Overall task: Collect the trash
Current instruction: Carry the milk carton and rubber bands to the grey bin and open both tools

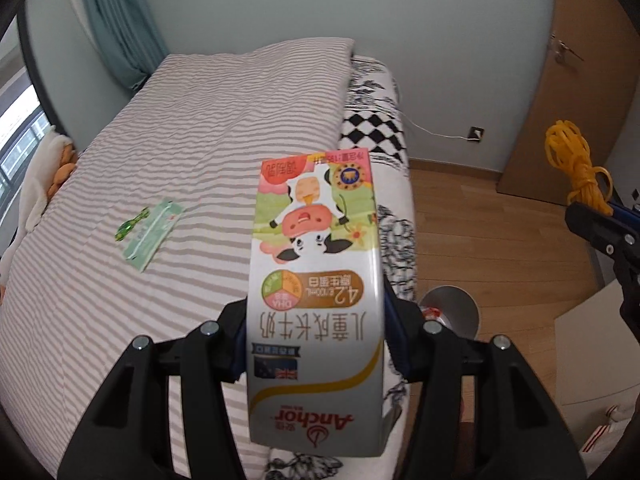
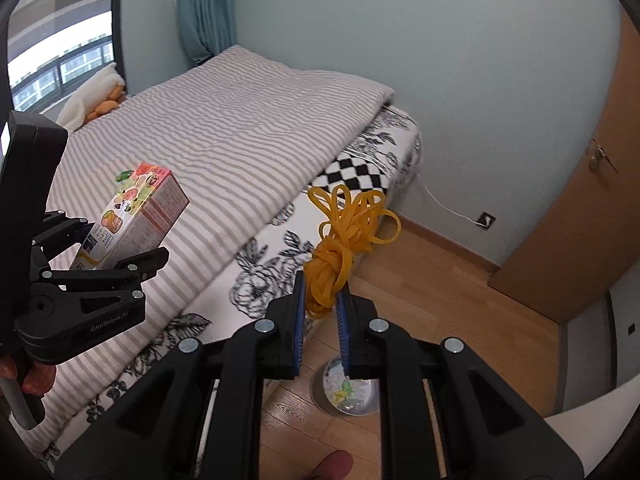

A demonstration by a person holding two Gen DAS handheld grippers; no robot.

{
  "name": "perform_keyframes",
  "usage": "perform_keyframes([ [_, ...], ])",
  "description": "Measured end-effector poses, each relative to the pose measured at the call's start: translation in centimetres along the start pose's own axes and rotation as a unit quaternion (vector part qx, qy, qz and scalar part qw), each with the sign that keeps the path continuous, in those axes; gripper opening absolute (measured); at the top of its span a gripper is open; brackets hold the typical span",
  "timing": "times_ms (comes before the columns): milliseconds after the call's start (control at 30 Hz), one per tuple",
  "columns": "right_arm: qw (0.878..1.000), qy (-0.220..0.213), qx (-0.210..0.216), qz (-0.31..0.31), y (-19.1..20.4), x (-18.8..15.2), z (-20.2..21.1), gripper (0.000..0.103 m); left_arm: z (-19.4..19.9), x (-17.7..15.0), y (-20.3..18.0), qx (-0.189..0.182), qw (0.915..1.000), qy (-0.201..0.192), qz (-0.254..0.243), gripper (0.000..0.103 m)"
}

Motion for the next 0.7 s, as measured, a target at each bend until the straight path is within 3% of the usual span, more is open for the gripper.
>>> perform_keyframes([
  [333, 0.997, 0.058, -0.030, -0.048, -10.9, -6.6, -1.0, 0.013, -4.2, -0.5, -13.7, -0.064, 0.9956, 0.037, -0.058, 0.054],
  [700, 0.992, 0.114, -0.006, -0.058, -20.0, -13.9, -6.6, 0.013, -12.5, -4.0, -24.5, -0.074, 0.9899, 0.093, -0.078, 0.054],
])
Point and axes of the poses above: each gripper's, at about its wrist camera, not at the fingertips, and z roughly against the way its jaws point, y to its left, x to its top, the point moved 3 cm from there along -z, roughly the way its jaws point, and after that the axes turned 10 degrees about -y, right-handed, at the moved point
